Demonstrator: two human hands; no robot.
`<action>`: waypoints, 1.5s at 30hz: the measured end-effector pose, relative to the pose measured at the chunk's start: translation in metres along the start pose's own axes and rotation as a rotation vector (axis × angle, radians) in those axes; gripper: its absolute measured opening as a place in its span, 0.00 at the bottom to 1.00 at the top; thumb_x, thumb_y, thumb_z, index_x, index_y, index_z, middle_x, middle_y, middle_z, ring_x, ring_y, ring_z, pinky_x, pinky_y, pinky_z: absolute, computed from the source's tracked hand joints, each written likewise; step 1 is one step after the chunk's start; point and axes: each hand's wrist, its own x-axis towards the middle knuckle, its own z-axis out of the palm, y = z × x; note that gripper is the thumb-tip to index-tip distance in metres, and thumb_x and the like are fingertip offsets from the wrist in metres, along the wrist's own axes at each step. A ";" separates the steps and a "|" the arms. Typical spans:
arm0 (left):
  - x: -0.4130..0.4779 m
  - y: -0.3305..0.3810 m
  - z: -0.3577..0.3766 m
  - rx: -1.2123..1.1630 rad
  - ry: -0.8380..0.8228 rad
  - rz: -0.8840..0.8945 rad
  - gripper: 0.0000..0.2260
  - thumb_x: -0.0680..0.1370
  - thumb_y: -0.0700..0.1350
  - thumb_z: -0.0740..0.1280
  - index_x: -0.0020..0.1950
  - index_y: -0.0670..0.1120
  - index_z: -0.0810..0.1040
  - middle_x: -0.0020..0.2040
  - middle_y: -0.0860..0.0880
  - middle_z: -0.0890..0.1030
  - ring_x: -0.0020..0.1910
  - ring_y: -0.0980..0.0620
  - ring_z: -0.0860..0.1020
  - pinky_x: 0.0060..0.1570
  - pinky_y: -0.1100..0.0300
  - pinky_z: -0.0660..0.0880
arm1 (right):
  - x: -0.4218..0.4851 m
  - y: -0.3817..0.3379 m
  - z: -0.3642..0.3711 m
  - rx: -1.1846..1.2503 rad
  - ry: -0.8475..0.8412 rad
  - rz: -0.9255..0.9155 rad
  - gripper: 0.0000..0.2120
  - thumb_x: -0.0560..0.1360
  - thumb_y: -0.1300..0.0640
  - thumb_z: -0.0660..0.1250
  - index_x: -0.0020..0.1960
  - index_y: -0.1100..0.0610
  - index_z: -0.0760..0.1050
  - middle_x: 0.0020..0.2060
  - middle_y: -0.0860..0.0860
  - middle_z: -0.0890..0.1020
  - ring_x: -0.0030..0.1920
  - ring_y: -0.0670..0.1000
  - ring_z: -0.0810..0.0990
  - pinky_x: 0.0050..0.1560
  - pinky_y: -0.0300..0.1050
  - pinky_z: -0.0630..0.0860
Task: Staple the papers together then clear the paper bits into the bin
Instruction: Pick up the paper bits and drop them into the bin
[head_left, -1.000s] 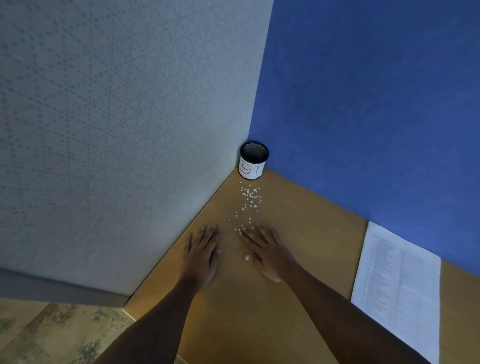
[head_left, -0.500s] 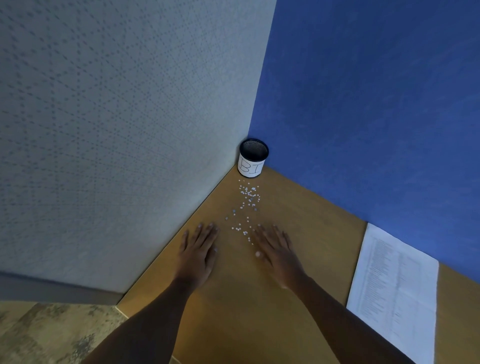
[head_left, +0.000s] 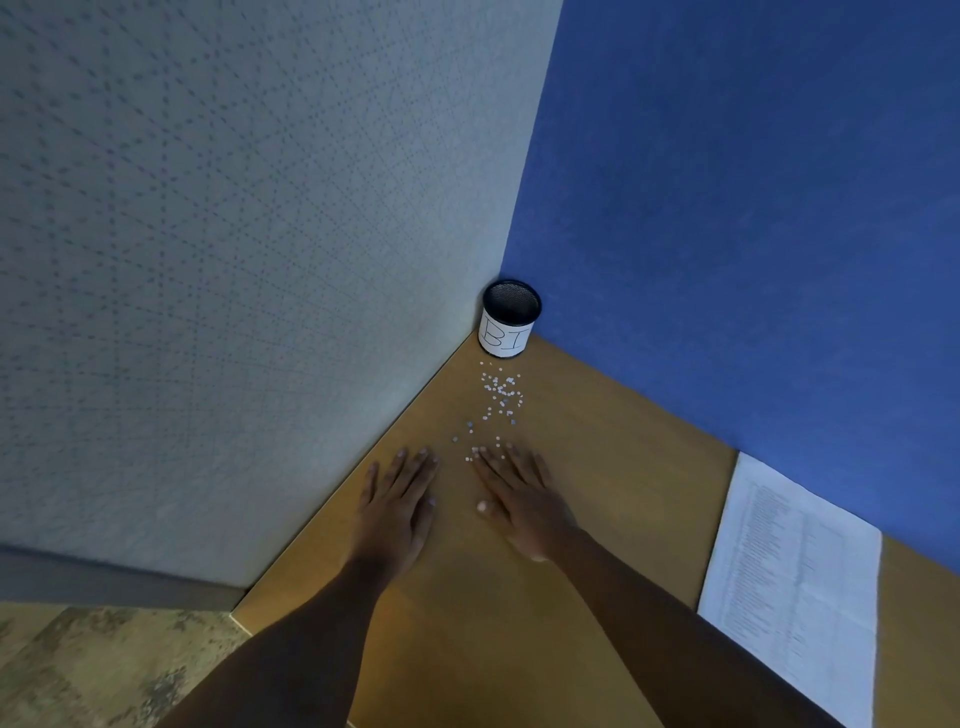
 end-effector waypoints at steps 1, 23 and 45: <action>0.000 0.000 0.000 0.000 -0.002 -0.002 0.23 0.81 0.54 0.51 0.77 0.54 0.57 0.77 0.56 0.57 0.77 0.53 0.49 0.75 0.47 0.46 | 0.005 -0.002 -0.002 0.000 0.006 0.007 0.30 0.79 0.40 0.41 0.77 0.46 0.38 0.77 0.41 0.43 0.77 0.50 0.38 0.74 0.54 0.34; 0.000 0.001 -0.001 0.008 -0.017 -0.016 0.23 0.82 0.54 0.52 0.77 0.55 0.55 0.77 0.57 0.56 0.77 0.55 0.48 0.75 0.47 0.47 | 0.068 0.013 -0.020 0.077 0.044 -0.055 0.37 0.73 0.33 0.31 0.77 0.48 0.39 0.78 0.45 0.42 0.77 0.52 0.37 0.75 0.55 0.36; 0.002 0.004 -0.003 -0.006 -0.007 -0.030 0.22 0.81 0.52 0.56 0.76 0.55 0.59 0.76 0.57 0.59 0.77 0.55 0.50 0.74 0.48 0.49 | 0.126 0.048 -0.050 0.110 -0.055 -0.023 0.35 0.79 0.38 0.45 0.77 0.56 0.39 0.78 0.51 0.42 0.77 0.49 0.40 0.77 0.53 0.45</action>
